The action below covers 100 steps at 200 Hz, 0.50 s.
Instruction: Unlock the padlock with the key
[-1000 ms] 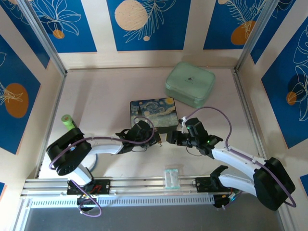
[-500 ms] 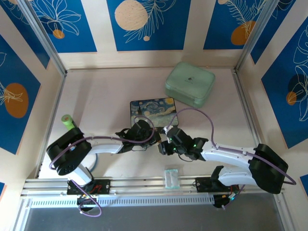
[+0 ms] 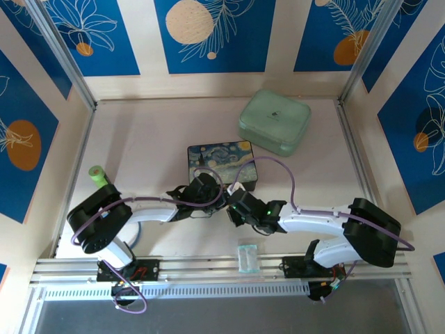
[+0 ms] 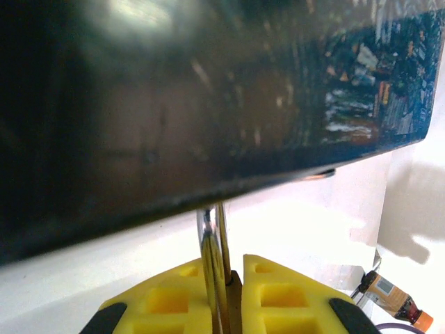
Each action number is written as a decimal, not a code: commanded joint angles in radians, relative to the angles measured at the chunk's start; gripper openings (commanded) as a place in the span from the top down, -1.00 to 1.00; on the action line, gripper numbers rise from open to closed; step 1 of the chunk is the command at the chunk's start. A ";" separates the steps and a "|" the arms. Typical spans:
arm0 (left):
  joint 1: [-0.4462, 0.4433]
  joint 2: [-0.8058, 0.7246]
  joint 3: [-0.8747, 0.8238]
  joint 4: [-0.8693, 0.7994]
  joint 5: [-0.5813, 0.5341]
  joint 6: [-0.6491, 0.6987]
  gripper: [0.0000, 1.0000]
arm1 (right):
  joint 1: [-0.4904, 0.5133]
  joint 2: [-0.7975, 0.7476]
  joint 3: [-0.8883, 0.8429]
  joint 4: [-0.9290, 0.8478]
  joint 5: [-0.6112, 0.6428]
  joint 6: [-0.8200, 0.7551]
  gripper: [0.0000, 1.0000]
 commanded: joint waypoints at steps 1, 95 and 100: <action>0.005 -0.013 -0.018 0.008 0.088 -0.063 1.00 | -0.018 0.002 0.018 0.069 -0.013 -0.017 0.68; 0.005 -0.022 -0.046 0.065 0.111 -0.086 1.00 | -0.358 0.062 -0.165 0.416 -0.737 0.199 0.78; 0.005 -0.022 -0.047 0.068 0.112 -0.088 1.00 | -0.369 0.070 -0.172 0.432 -0.756 0.209 0.78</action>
